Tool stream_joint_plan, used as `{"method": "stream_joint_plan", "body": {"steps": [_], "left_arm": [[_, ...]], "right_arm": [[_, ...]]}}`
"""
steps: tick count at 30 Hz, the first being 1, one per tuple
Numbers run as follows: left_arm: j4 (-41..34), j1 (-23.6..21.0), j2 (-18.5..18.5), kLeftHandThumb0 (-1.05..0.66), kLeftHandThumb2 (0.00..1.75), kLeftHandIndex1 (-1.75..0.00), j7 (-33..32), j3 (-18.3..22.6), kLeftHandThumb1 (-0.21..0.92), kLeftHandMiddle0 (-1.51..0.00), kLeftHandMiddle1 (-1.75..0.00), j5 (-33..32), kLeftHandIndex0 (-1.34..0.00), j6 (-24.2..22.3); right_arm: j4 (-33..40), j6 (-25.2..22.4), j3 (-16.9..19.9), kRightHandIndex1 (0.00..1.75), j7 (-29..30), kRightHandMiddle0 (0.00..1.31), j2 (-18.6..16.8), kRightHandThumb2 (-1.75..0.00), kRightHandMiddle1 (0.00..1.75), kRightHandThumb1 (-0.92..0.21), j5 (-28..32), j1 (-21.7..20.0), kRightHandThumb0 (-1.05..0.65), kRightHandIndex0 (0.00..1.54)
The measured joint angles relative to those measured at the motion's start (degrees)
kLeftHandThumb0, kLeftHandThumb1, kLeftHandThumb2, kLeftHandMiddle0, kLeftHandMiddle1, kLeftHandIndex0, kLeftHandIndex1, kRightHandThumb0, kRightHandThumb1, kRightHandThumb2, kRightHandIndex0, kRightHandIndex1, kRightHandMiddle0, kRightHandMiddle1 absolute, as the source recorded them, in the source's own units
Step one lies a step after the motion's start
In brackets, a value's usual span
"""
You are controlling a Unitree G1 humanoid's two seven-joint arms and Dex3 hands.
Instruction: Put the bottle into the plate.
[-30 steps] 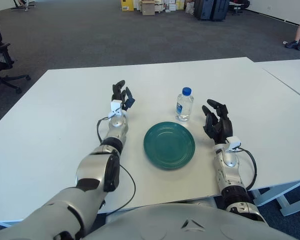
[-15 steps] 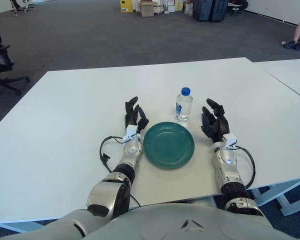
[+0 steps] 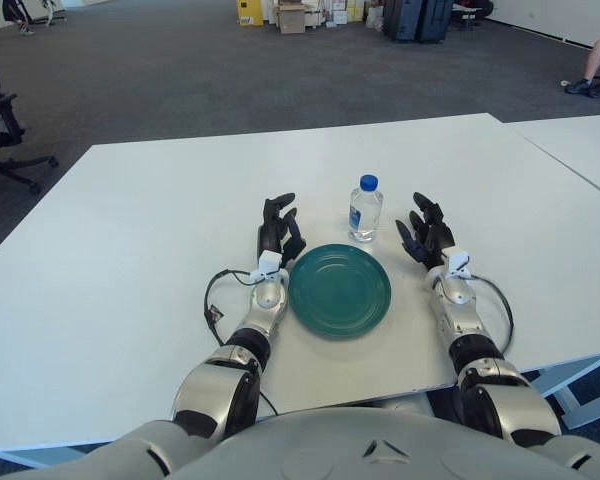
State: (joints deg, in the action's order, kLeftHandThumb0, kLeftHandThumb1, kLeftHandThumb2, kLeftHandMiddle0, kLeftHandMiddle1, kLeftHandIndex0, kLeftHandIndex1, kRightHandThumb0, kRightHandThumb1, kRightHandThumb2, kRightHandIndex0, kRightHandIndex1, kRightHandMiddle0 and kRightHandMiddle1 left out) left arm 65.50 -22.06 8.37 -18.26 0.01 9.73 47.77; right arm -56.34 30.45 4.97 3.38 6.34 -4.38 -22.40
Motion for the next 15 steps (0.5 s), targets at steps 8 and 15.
{"method": "stream_joint_plan", "body": {"steps": [8,15], "left_arm": [[0.21,-0.01,-0.19,-0.85,1.03,-1.09,-0.82,-0.17,0.92,-0.66,-0.31,0.05,-0.38,0.70],[0.54,0.01,-0.28,-0.83,1.01,-1.08,-1.41,-0.04,0.92,-0.66,-0.32,0.00,-0.40,0.70]], "right_arm": [[-5.09,-1.32,-2.86,0.00,2.77,0.00,-0.25,-0.09,0.00,-0.92,-3.15,-6.24,-1.04,0.00],[-8.15,-2.14,-5.44,0.00,2.47,0.00,-0.97,-0.13,0.00,-0.92,-4.62,-8.11,-1.05,0.00]]}}
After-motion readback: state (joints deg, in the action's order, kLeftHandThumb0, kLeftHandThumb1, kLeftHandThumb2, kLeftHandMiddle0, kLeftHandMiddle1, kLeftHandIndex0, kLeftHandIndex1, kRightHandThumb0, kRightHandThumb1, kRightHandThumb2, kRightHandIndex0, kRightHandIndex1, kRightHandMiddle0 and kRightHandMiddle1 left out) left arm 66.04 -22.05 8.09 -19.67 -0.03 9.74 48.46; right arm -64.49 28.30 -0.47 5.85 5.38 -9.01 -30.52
